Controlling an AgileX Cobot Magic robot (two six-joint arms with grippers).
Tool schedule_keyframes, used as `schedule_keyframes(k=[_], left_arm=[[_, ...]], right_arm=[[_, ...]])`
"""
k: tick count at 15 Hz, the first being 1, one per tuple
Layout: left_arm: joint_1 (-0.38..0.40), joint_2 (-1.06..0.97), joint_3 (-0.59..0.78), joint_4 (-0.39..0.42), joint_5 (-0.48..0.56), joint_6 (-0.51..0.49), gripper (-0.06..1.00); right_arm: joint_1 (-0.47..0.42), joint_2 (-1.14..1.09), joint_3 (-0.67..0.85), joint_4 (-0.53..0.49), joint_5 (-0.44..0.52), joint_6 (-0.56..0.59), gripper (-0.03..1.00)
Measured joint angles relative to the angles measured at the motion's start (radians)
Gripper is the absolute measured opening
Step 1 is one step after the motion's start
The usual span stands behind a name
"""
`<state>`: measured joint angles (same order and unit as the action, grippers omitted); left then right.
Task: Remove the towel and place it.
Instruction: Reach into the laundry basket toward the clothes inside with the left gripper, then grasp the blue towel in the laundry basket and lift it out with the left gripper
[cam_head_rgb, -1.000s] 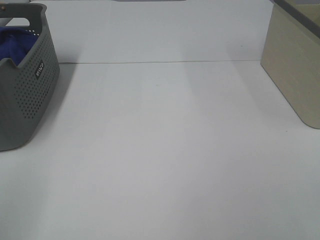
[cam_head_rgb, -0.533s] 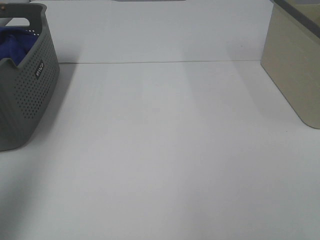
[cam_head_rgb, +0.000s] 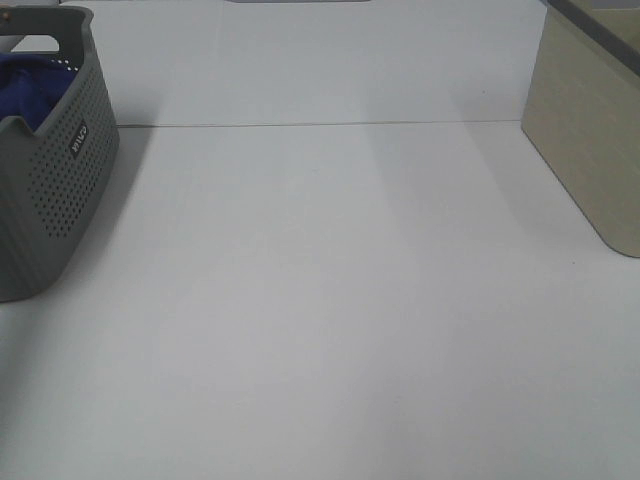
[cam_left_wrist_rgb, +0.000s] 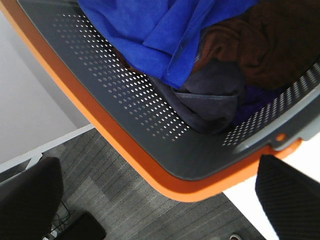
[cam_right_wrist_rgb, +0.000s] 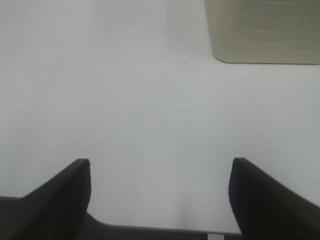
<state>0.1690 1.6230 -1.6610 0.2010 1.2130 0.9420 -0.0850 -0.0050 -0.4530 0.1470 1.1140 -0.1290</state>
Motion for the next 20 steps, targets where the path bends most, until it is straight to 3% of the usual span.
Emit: schedule_keyframes(k=[6,8,14,18,20], left_arm=[[0.015,0.289,-0.045,0.090,-0.003,0.095,0.99],[0.015,0.411,-0.081,0.125,-0.067,0.106,0.99],[0.003,0.598,-0.202,0.119,-0.126,0.135,0.98],[-0.012,0.620,-0.204,0.099,-0.127,0.161,0.84],[-0.012,0.620,-0.204,0.099,-0.126,0.161,0.63]], right_arm=[[0.000,0.000,0.000,0.001,0.000,0.000,0.75],[0.000,0.000,0.000,0.001,0.000,0.000,0.75],[0.000,0.000,0.000,0.001,0.000,0.000,0.75],[0.000,0.000,0.000,0.001,0.000,0.000,0.75],[0.000,0.000,0.000,0.001,0.000,0.000,0.75]])
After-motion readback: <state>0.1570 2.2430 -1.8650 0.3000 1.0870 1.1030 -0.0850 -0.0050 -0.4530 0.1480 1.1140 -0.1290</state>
